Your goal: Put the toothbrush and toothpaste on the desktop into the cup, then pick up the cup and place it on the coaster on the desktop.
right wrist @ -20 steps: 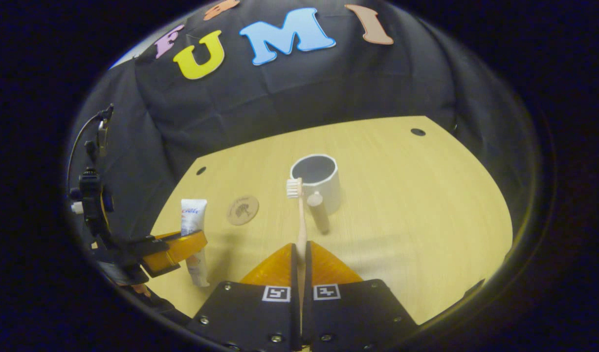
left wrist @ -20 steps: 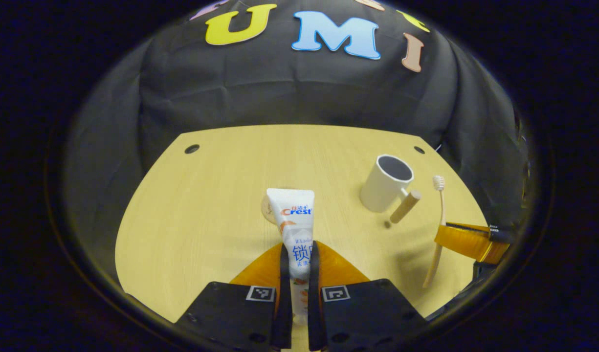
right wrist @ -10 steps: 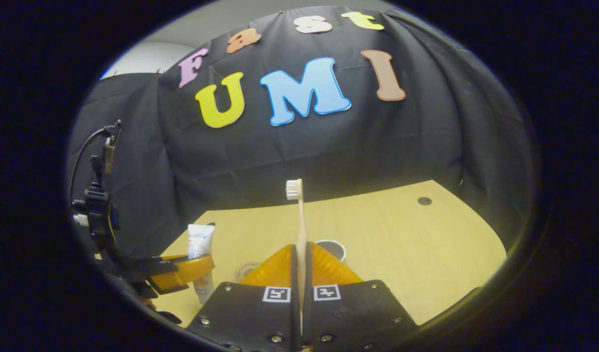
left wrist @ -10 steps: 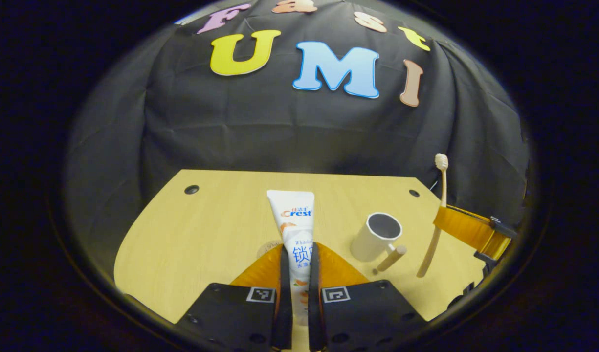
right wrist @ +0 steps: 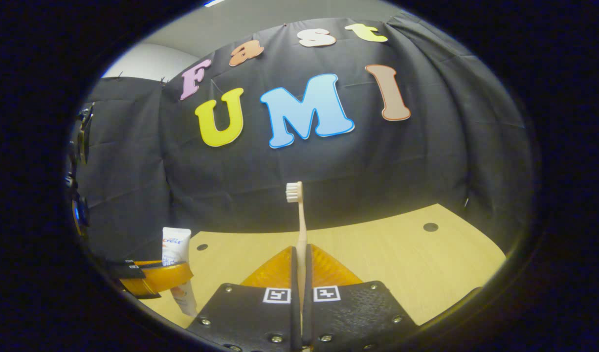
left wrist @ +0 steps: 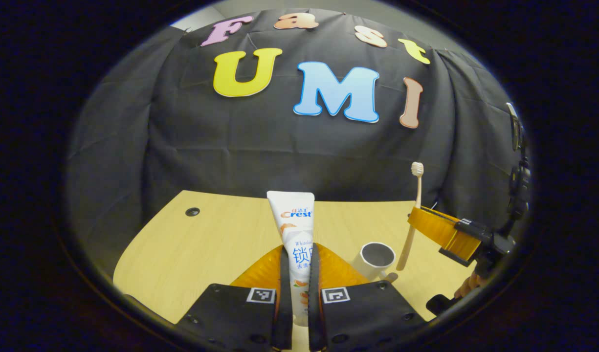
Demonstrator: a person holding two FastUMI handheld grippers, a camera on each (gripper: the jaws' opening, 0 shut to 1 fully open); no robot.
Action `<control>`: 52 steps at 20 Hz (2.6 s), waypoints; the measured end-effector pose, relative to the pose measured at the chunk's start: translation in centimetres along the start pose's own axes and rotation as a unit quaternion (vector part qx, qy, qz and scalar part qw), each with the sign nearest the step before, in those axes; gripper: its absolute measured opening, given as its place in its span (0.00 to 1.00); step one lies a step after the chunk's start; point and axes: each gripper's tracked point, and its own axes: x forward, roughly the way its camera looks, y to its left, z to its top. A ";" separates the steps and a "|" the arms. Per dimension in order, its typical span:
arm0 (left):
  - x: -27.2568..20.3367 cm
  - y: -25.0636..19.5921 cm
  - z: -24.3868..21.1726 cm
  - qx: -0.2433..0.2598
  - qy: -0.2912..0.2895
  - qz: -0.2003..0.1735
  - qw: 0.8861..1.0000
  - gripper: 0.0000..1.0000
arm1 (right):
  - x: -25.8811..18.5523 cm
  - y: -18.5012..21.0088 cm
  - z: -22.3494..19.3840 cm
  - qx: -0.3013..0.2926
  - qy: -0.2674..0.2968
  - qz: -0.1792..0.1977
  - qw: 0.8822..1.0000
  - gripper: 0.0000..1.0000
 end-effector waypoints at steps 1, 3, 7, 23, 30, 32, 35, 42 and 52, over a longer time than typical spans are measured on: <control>-0.2 0.2 0.0 0.000 -0.003 0.002 1.000 0.20 | 0.3 -0.1 0.1 -0.002 -0.005 0.001 1.000 0.02; 0.1 -1.5 0.5 -0.002 -0.004 0.002 1.000 0.20 | 1.2 -0.3 0.4 -0.004 -0.016 0.004 1.000 0.03; -0.2 -1.5 0.3 0.002 -0.002 0.006 1.000 0.20 | 4.0 -0.7 -0.4 -0.004 -0.023 0.002 1.000 0.02; 0.3 -2.1 -0.8 -0.017 0.017 -0.003 1.000 0.20 | 5.1 -1.5 -6.1 -0.050 0.075 -0.015 0.996 0.63; 1.1 -2.7 -1.0 -0.019 0.017 -0.010 1.000 0.19 | 1.3 -1.3 -2.7 -0.029 0.049 -0.008 0.998 0.86; 1.7 -2.9 -1.1 -0.022 0.018 -0.014 0.999 0.19 | -0.6 -1.6 -0.9 -0.023 0.031 -0.009 0.999 0.86; 2.5 -3.6 -1.0 -0.023 0.016 -0.019 0.999 0.20 | -3.2 -3.0 1.4 -0.024 0.009 -0.019 1.000 0.86; 5.2 -7.5 1.1 -0.002 -0.025 -0.058 0.998 0.20 | -8.4 -7.6 5.7 -0.011 -0.018 -0.063 0.998 0.86; 11.0 -12.0 6.3 0.012 -0.144 -0.109 0.984 0.19 | -8.6 -11.4 4.4 -0.006 -0.005 -0.112 0.994 0.86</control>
